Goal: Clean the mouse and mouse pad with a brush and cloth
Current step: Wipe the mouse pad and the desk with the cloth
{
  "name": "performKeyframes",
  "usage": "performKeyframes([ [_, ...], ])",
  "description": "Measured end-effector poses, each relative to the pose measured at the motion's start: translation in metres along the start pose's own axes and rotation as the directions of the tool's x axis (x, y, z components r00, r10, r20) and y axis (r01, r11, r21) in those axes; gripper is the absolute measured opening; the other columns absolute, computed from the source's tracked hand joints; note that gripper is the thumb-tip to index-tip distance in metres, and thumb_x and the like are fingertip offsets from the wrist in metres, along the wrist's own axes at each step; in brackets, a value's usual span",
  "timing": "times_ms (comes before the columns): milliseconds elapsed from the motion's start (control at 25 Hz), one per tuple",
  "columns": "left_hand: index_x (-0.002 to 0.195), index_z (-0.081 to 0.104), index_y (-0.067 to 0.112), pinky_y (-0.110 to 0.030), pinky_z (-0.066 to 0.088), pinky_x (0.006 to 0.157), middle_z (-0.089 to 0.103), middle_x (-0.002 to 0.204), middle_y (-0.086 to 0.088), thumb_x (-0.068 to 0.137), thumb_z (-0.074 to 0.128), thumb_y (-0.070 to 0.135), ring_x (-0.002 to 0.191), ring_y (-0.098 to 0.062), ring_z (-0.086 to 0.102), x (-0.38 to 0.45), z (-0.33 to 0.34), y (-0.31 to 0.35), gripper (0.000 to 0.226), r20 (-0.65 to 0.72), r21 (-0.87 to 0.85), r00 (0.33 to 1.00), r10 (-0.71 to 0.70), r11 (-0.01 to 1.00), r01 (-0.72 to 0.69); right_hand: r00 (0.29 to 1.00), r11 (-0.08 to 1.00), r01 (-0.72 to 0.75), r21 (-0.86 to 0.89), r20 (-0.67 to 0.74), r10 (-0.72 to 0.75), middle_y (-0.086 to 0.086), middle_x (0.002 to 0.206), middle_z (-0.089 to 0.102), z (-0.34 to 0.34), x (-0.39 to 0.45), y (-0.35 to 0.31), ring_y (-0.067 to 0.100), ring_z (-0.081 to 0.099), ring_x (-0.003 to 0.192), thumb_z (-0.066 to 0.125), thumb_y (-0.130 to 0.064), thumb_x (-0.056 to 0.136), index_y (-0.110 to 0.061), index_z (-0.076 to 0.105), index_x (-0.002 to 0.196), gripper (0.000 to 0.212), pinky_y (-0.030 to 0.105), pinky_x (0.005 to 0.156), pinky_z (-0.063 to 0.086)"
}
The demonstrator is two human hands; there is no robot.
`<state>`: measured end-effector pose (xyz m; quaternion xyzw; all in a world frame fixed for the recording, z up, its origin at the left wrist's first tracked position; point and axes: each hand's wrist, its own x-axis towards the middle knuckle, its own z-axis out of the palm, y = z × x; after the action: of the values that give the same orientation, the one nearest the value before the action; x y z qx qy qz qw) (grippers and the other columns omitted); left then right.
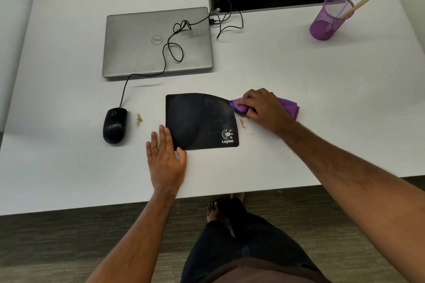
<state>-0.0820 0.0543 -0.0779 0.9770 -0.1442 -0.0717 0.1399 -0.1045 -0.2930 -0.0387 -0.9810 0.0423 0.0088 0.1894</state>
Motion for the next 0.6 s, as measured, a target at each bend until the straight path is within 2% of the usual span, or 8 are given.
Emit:
performKeyframes([
  [160,0.166,0.008,0.015,-0.047,0.005,0.131,0.004,0.174,-0.003,0.1,0.029,0.039,0.161,-0.02,-0.004,0.0,-0.001,0.0,0.073,0.014,-0.025,1.0,0.003,1.0,-0.002,0.998,0.998,-0.056,-0.004,-0.005,0.056,0.004,0.118,0.069,-0.002,-0.014,0.0,0.032,0.058,0.102,0.063,-0.007,0.091,-0.017,0.075,0.119,0.032,0.041,0.086,0.044],
  [320,0.166,0.006,0.014,-0.047,0.004,0.131,0.002,0.174,-0.004,0.102,0.031,0.038,0.161,-0.022,-0.005,0.0,-0.002,-0.002,0.073,0.02,-0.033,1.0,0.014,0.999,-0.013,0.995,0.997,-0.074,-0.015,0.065,0.075,0.004,0.124,0.067,-0.009,-0.008,-0.008,0.032,0.054,0.107,0.062,-0.008,0.093,-0.019,0.072,0.128,0.038,0.038,0.087,0.039],
  [600,0.166,0.006,0.014,-0.047,0.003,0.131,0.001,0.174,-0.004,0.105,0.041,0.034,0.161,-0.023,-0.004,0.001,0.001,-0.004,0.073,0.021,-0.036,1.0,0.021,0.999,-0.02,0.987,0.996,-0.034,-0.081,0.151,0.046,-0.001,0.132,0.063,-0.008,-0.002,-0.014,0.034,0.051,0.112,0.058,-0.004,0.094,-0.025,0.069,0.131,0.044,0.038,0.083,0.036],
])
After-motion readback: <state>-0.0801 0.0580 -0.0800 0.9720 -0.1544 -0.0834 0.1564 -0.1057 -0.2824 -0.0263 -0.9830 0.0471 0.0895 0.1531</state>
